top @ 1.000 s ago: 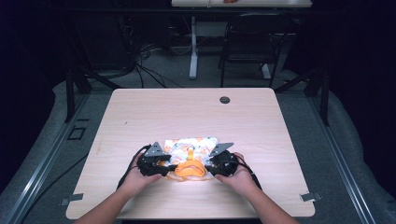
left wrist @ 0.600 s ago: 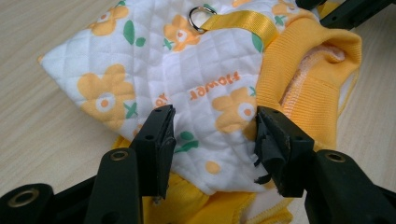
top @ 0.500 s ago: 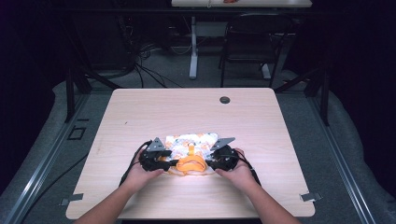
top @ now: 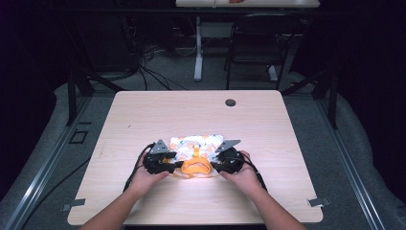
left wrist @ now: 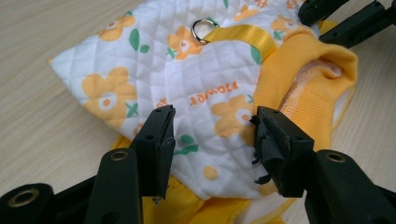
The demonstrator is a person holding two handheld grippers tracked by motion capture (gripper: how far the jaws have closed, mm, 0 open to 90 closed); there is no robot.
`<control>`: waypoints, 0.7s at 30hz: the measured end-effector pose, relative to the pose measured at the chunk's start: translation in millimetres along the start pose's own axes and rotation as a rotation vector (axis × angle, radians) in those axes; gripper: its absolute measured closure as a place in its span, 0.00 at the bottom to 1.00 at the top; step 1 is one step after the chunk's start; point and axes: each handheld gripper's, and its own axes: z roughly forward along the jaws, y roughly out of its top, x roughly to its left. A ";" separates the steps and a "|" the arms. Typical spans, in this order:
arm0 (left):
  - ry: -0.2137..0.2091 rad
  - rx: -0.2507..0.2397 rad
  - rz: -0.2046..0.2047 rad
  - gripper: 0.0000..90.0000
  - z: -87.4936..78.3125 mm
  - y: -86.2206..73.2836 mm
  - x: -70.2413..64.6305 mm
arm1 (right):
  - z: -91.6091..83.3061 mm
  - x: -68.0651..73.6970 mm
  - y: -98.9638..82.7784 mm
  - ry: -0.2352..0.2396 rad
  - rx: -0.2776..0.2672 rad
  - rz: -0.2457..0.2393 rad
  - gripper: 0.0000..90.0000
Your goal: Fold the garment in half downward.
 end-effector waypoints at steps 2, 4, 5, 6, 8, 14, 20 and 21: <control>-0.012 -0.009 -0.020 0.54 -2.7 1.8 -0.3 | -3.2 1.5 1.5 0.009 -0.012 0.002 0.65; -0.015 -0.003 -0.030 0.55 -6.8 5.1 -0.3 | -6.7 2.1 3.0 0.020 -0.017 0.004 0.65; -0.006 0.000 -0.025 0.55 -9.1 7.1 -0.9 | -8.5 2.7 3.7 0.021 -0.024 0.002 0.64; -0.001 -0.001 -0.028 0.55 -12.6 9.9 -2.3 | -11.1 3.4 4.6 0.020 -0.028 -0.001 0.64; -0.008 -0.009 -0.028 0.55 -19.6 14.2 -4.4 | -16.8 5.2 6.7 0.023 -0.044 0.000 0.63; -0.001 -0.023 -0.019 0.55 -38.7 20.1 -11.2 | -33.7 12.4 10.5 0.031 -0.076 -0.012 0.60; 0.000 -0.054 -0.043 0.55 -57.3 16.5 -13.5 | -49.8 18.1 6.9 0.034 -0.107 -0.028 0.63; 0.000 -0.057 -0.050 0.55 -60.0 14.9 -13.2 | -52.3 18.7 6.0 0.034 -0.110 -0.032 0.64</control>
